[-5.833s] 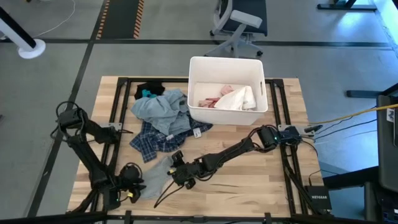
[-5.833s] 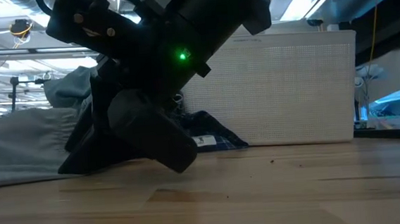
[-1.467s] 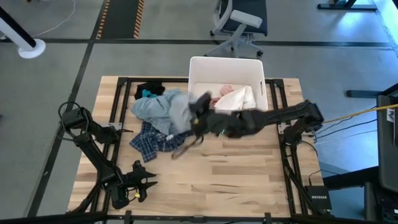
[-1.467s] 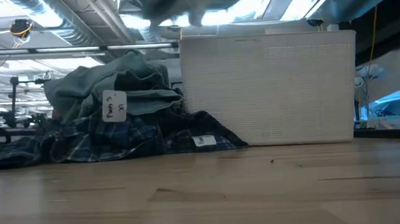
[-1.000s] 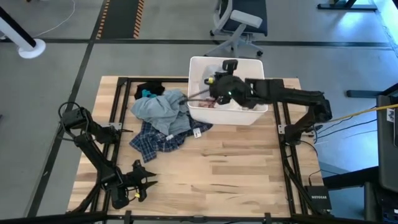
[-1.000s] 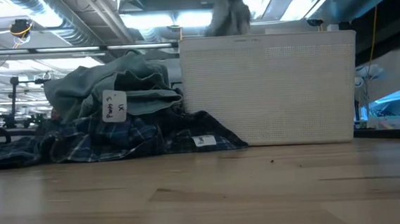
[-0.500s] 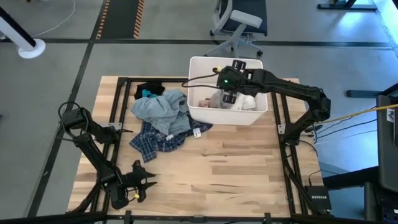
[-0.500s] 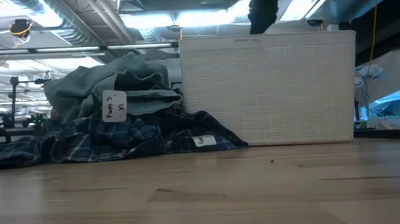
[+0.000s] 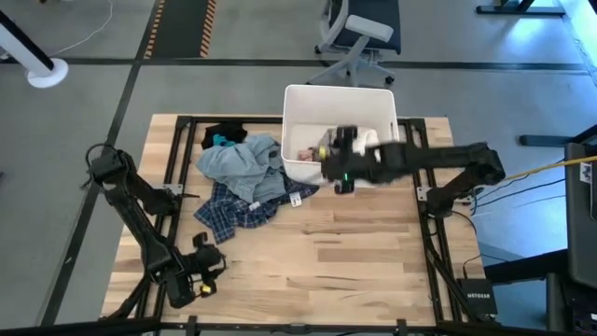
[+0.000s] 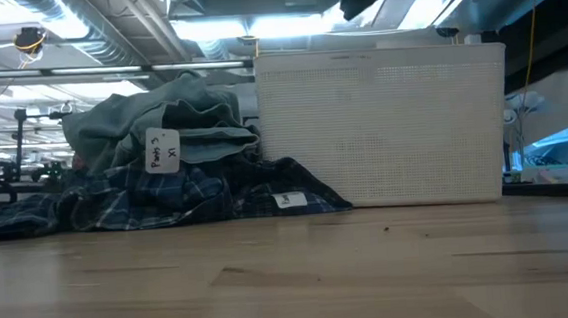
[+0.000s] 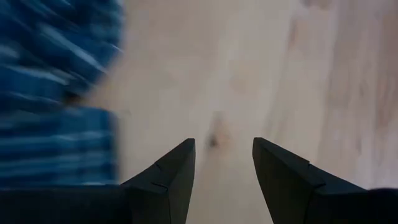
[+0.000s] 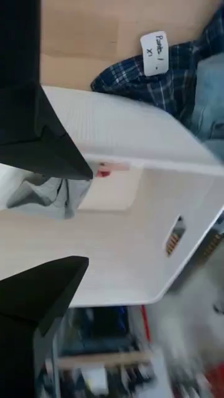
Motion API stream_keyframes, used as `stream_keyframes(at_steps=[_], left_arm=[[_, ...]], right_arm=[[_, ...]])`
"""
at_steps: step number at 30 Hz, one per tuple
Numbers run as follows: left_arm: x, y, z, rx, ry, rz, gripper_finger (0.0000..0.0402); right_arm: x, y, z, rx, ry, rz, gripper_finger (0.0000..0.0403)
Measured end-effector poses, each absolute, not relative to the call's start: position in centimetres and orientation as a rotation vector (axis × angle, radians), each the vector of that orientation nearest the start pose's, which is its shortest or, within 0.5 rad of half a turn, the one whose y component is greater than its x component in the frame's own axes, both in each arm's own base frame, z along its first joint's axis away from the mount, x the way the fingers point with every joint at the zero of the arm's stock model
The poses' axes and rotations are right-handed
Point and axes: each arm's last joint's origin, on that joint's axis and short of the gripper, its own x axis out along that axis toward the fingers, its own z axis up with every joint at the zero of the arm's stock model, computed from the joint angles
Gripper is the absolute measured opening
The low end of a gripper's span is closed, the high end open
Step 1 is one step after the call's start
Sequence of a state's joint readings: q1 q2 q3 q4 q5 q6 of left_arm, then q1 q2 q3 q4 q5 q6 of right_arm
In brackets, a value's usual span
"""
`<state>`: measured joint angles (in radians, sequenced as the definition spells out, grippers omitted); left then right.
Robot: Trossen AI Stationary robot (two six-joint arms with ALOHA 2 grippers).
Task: Sort clothes
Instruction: Put the blue sock into the white laundry bin
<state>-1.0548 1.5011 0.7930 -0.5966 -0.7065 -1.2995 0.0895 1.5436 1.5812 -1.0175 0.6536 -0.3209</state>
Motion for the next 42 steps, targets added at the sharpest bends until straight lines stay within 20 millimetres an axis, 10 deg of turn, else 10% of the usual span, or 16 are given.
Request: stream_keyframes(at_steps=[13, 28, 42], left_arm=[[14.5, -11.4, 25.9, -0.169, 0.782, 0.544, 0.0156], [14.5, -4.5, 24.8, -0.303, 1.026, 0.946, 0.0156], [16.4, -2.1, 30.5, -0.180, 0.841, 0.970, 0.0156]], right_arm=[[25.1, 11.2, 30.3, -0.852, 0.932, -0.515, 0.0232], [22.4, 21.8, 18.2, -0.568, 0.449, -0.275, 0.0232], [26.1, 23.1, 11.1, -0.606, 0.399, -0.280, 0.0232]])
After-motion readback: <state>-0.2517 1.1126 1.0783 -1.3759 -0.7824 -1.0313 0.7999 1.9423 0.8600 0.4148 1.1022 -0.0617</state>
